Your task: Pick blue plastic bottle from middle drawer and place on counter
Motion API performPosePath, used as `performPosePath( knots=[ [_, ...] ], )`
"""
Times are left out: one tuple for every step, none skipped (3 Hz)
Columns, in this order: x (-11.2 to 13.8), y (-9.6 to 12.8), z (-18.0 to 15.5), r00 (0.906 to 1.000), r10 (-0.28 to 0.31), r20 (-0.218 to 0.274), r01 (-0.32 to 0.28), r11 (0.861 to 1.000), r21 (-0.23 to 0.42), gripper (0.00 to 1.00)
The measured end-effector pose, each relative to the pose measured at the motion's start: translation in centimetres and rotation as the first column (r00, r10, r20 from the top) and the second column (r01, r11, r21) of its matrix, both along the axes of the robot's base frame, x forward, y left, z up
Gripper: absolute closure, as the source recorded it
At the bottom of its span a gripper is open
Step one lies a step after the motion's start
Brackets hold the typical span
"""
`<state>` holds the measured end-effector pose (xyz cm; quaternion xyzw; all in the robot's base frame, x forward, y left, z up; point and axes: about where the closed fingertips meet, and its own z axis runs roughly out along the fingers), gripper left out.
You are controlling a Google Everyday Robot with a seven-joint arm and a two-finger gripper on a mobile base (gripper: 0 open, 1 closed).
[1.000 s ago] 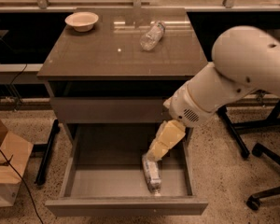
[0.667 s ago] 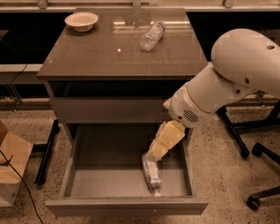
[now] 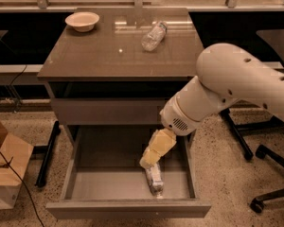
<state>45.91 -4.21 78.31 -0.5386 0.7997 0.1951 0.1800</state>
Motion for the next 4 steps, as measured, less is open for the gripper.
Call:
performPosePath(
  knots=[
    [0.8,0.4,-3.3,0.9989,-0.025,-0.040,0.025,0.999,0.021,0.00],
    [1.8,0.3,-6.7,0.9940,-0.051,-0.096,0.058,0.996,0.062,0.00],
    [3.0,-0.3,-10.4,0.9847,-0.078,-0.155,0.098,0.987,0.124,0.00],
    [4.2,-0.9,-13.8,0.9747,-0.084,-0.207,0.124,0.975,0.185,0.00]
  ],
)
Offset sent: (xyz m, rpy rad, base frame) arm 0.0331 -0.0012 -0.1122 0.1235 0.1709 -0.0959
